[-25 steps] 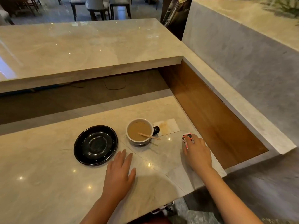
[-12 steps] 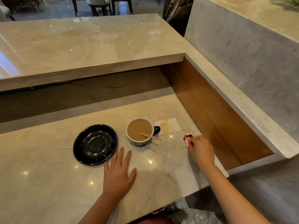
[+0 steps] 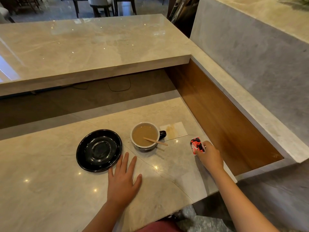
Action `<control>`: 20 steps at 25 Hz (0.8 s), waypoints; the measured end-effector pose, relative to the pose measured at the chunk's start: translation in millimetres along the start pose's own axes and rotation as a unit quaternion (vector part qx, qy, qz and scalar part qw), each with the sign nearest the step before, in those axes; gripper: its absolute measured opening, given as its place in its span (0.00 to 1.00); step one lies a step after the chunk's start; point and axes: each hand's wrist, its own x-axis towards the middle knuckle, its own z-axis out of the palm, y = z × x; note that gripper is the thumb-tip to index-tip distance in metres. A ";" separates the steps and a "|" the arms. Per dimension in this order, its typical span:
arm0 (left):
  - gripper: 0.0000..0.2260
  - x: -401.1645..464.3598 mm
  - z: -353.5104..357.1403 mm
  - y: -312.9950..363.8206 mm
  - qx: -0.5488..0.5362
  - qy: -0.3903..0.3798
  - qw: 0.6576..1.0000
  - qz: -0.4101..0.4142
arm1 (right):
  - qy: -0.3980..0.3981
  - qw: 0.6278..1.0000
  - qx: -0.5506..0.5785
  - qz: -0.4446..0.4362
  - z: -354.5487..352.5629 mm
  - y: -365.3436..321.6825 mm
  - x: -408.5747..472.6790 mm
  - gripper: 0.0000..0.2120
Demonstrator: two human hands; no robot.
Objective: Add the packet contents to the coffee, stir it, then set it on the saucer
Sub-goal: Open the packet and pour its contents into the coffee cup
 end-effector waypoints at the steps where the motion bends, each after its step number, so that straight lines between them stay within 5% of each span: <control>1: 0.28 -0.1 -0.1 -0.2 0.002 0.000 1.000 0.000 | -0.006 0.999 0.039 0.004 0.0 -2.1 -2.4 0.15; 8: 0.28 -0.5 1.5 -1.3 0.007 -0.003 1.000 -0.007 | -0.098 0.906 0.411 0.021 -22.5 -50.5 -27.2 0.03; 15: 0.28 0.0 2.7 -0.8 -0.003 -0.005 1.000 -0.014 | -0.102 0.895 0.429 -0.062 -33.6 -98.5 -24.2 0.06; 20: 0.28 0.5 1.4 -0.4 0.001 -0.003 1.000 -0.015 | -0.070 0.933 0.332 -0.115 -27.3 -134.0 -19.0 0.08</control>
